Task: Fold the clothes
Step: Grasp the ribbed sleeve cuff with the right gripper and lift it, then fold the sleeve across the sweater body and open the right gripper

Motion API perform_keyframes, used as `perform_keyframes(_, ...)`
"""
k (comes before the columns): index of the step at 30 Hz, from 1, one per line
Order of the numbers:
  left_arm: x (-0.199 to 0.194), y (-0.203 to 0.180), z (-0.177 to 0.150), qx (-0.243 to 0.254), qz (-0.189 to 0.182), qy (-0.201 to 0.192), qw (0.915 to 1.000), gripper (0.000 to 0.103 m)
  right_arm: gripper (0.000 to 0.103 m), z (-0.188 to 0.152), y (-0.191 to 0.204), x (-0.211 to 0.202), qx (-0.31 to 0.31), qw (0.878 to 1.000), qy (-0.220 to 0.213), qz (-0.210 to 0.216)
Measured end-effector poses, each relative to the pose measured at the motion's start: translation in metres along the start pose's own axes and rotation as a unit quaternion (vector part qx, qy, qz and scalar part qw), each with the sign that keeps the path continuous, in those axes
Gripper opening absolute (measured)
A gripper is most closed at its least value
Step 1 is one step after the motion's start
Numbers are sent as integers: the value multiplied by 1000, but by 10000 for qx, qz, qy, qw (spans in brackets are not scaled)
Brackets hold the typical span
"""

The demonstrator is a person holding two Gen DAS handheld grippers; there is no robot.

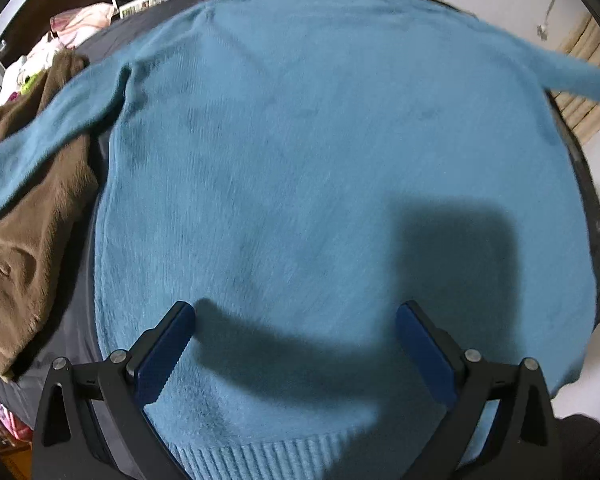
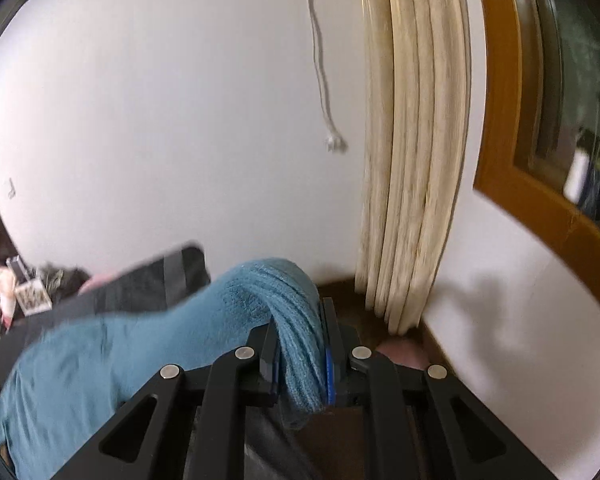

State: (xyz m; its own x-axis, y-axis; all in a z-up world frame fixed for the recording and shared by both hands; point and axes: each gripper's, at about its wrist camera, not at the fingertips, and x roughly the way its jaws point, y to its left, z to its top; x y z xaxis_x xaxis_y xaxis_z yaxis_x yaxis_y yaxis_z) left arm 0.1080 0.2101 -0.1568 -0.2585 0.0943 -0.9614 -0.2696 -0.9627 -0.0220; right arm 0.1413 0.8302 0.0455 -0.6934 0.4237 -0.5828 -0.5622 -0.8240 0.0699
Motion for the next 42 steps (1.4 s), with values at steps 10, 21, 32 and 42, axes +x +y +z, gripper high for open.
perform_keyframes(10,-7,15,11,35,-46,-184,9998,102,16,43,125,-17,-742,9932,-484,757)
perform_keyframes(21,-16,49,54,-528,-418,-469,9966,102,16,-23,305,-12,-2338,9535,33,1904)
perform_keyframes(32,-17,65,79,-888,-462,-443,9940,102,27,-134,395,16,-3728,8740,1421,2773)
perform_keyframes(42,-14,61,101,-799,-722,-457,9931,102,76,-161,361,26,-2689,8447,2404,3954)
